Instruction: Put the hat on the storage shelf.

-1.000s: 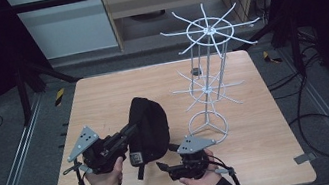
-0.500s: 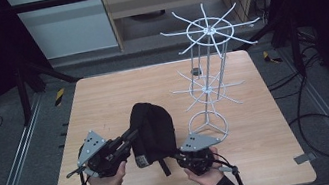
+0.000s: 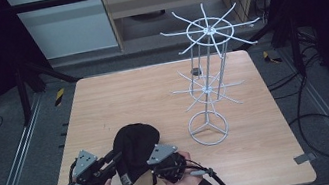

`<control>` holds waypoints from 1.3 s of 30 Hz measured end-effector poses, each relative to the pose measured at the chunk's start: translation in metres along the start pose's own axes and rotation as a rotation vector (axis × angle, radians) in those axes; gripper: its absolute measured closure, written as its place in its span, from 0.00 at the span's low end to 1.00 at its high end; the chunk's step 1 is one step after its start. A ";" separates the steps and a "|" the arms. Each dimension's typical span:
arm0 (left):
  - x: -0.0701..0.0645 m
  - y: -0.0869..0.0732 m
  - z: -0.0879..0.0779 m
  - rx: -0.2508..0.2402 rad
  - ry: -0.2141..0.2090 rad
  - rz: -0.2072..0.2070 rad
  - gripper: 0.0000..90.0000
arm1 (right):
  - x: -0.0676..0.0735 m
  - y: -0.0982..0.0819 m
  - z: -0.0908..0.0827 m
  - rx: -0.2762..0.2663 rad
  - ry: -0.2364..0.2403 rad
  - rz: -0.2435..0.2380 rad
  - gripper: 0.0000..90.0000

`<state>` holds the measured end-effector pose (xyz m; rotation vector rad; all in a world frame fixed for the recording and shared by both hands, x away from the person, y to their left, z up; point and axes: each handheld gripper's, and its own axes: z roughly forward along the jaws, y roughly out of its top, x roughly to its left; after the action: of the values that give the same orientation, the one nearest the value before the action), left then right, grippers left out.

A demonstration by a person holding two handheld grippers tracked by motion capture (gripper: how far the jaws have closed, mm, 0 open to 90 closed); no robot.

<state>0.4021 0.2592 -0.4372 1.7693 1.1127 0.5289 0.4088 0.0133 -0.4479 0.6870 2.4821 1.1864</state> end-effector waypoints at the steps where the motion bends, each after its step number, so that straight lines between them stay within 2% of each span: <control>1: 0.003 -0.003 0.000 0.006 0.002 -0.009 0.73 | 0.001 0.001 0.004 -0.002 0.005 -0.002 0.90; 3: 0.009 -0.007 0.002 0.034 0.026 -0.021 0.71 | 0.004 0.001 0.011 -0.003 0.007 -0.003 0.89; 7: 0.016 -0.014 0.009 0.116 0.106 0.006 0.69 | 0.008 0.002 0.024 -0.023 0.012 0.003 0.82; 8: 0.019 -0.016 0.012 0.131 0.128 0.002 0.68 | 0.009 0.002 0.025 -0.024 0.014 0.005 0.81; 9: 0.022 -0.018 0.013 0.143 0.138 -0.009 0.67 | 0.010 0.003 0.027 -0.037 0.017 0.006 0.75; 10: 0.025 -0.019 0.013 0.156 0.149 -0.017 0.67 | 0.010 0.003 0.027 -0.037 0.017 0.006 0.75; 11: 0.028 -0.019 0.012 0.152 0.153 -0.037 0.66 | 0.009 0.003 0.023 -0.049 0.019 0.002 0.71; 13: 0.031 -0.018 0.008 0.137 0.159 -0.049 0.65 | 0.008 0.003 0.020 -0.056 0.019 0.000 0.71; 15: 0.032 -0.015 0.003 0.111 0.157 -0.068 0.63 | 0.004 0.001 0.009 -0.072 0.021 0.011 0.66; 16: 0.032 -0.013 0.001 0.099 0.152 -0.077 0.60 | -0.004 -0.004 -0.005 -0.087 0.000 0.018 0.62; 17: 0.032 -0.010 -0.002 0.089 0.144 -0.080 0.60 | -0.004 -0.004 -0.005 -0.087 0.000 0.018 0.62; 21: 0.025 0.003 -0.010 0.063 0.120 -0.063 0.56 | -0.028 -0.020 -0.034 -0.117 -0.066 0.072 0.56; 22: 0.023 0.007 -0.011 0.059 0.108 -0.059 0.55 | -0.034 -0.025 -0.041 -0.124 -0.081 0.091 0.54; 23: 0.020 0.010 -0.012 0.060 0.099 -0.054 0.53 | -0.045 -0.036 -0.055 -0.135 -0.112 0.127 0.51; 25: 0.014 0.015 -0.013 0.058 0.079 -0.048 0.51 | -0.050 -0.042 -0.062 -0.142 -0.131 0.140 0.50; 29: 0.001 0.028 -0.007 0.071 0.047 -0.023 0.47 | -0.066 -0.067 -0.087 -0.143 -0.189 0.197 0.46; 32: -0.007 0.036 0.000 0.094 0.027 -0.006 0.46 | -0.074 -0.083 -0.101 -0.138 -0.228 0.219 0.44; 34: -0.013 0.039 0.008 0.119 0.031 0.009 0.46 | -0.080 -0.096 -0.110 -0.126 -0.258 0.241 0.44; 35: -0.015 0.040 0.010 0.130 0.034 0.014 0.46 | -0.086 -0.107 -0.120 -0.118 -0.291 0.267 0.44; 36: -0.017 0.040 0.013 0.144 0.035 0.020 0.46 | -0.086 -0.107 -0.120 -0.118 -0.291 0.267 0.44; 37: -0.018 0.040 0.017 0.160 0.037 0.019 0.47 | -0.094 -0.118 -0.128 -0.116 -0.319 0.294 0.44; 39: -0.019 0.039 0.023 0.199 0.044 0.025 0.47 | -0.097 -0.122 -0.132 -0.114 -0.335 0.309 0.44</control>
<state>0.4273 0.2258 -0.4117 1.9531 1.2100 0.4884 0.3944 -0.1901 -0.4574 1.1624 2.0676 1.1879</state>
